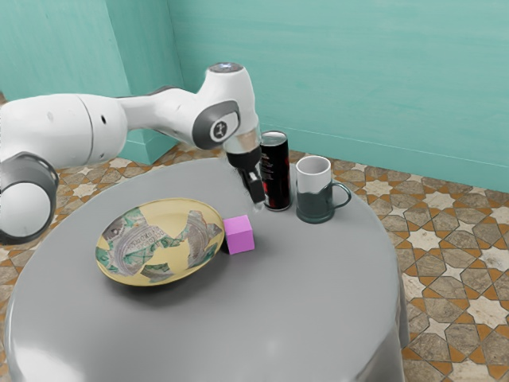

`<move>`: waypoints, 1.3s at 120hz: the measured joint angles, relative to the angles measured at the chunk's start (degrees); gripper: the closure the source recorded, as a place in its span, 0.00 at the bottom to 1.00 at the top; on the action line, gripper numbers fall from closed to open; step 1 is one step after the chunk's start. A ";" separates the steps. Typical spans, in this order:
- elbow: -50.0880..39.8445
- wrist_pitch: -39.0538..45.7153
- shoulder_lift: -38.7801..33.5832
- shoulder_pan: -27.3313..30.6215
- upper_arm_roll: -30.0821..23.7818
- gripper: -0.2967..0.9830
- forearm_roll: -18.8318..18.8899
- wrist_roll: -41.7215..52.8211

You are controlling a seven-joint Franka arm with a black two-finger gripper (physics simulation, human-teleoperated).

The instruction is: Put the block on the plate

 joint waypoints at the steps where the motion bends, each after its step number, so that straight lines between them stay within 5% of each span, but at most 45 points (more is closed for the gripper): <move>1: 0.31 -0.20 0.23 0.16 -0.31 0.23 0.17 0.11; 40: 6.11 -4.99 5.19 2.15 -3.37 0.23 2.61 4.68; 105: -7.23 -0.43 -3.30 0.62 0.57 0.23 2.10 9.97; 156: -8.07 3.17 -2.50 1.15 2.41 0.23 -1.20 11.30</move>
